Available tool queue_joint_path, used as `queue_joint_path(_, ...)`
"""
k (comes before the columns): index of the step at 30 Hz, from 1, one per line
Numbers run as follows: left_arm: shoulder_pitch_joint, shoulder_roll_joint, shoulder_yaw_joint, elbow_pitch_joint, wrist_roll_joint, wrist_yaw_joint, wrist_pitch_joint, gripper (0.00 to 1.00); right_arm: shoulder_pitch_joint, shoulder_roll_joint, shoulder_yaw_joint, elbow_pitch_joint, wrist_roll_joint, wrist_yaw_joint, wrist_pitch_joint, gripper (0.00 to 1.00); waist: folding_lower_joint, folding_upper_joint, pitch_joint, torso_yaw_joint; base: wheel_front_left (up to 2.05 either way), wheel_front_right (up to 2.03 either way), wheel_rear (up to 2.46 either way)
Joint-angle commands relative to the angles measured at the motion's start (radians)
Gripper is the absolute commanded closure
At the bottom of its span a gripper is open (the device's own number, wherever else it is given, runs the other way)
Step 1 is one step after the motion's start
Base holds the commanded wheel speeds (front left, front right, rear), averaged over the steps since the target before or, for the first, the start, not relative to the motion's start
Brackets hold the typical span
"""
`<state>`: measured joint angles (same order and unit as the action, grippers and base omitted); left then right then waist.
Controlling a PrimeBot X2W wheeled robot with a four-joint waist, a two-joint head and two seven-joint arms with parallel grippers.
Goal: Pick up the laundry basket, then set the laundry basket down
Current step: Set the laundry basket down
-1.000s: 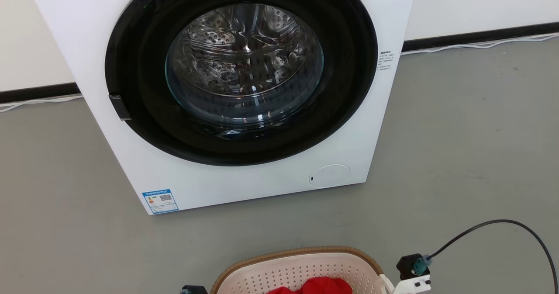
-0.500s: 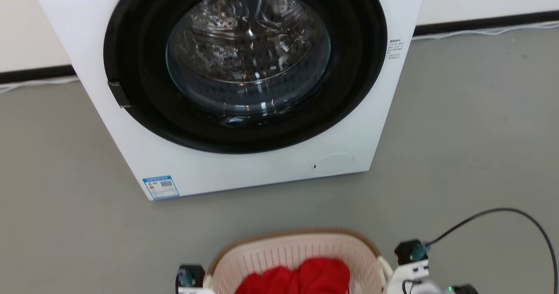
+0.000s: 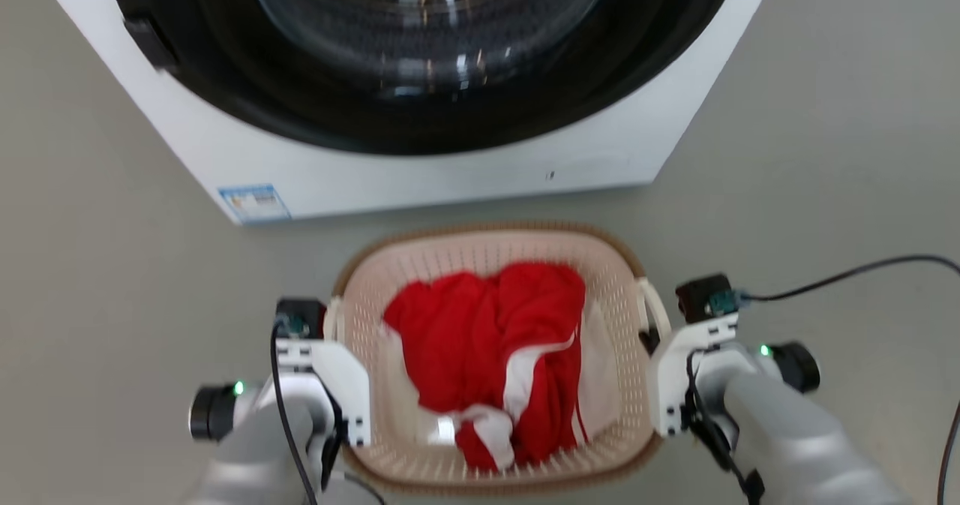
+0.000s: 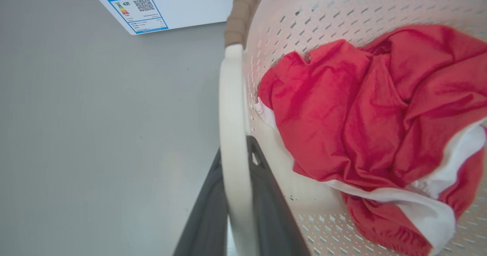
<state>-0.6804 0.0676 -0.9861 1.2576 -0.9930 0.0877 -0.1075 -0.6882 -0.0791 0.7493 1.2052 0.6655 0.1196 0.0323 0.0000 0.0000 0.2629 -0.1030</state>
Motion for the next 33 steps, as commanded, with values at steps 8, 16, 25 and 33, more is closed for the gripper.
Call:
queue_joint_path(8, -0.214, 0.008, 0.029, -0.01, 0.025, 0.005, -0.084, 1.0, -0.142, 0.029, -0.009, -0.002, -0.044, 0.011, -0.12, 1.0, 0.0, 0.0, 0.296, 0.063, 0.0, 0.0, 0.0)
queue_joint_path(16, -0.35, 0.004, 0.032, -0.012, 0.047, 0.012, -0.129, 1.0, -0.261, 0.029, -0.055, 0.06, -0.081, 0.011, -0.196, 1.0, 0.0, 0.0, 0.477, 0.093, 0.0, 0.0, 0.0)
queue_joint_path(25, -0.417, 0.008, 0.042, 0.002, 0.057, 0.015, -0.148, 1.0, -0.315, 0.029, -0.105, 0.082, -0.113, 0.011, -0.238, 1.0, 0.0, 0.0, 0.573, 0.098, 0.0, 0.0, 0.0)
queue_joint_path(33, -0.425, 0.002, 0.051, 0.004, 0.062, 0.012, -0.153, 1.0, -0.328, 0.028, -0.138, 0.085, -0.159, 0.011, -0.257, 1.0, 0.0, 0.0, 0.594, 0.1, 0.0, 0.0, 0.0)
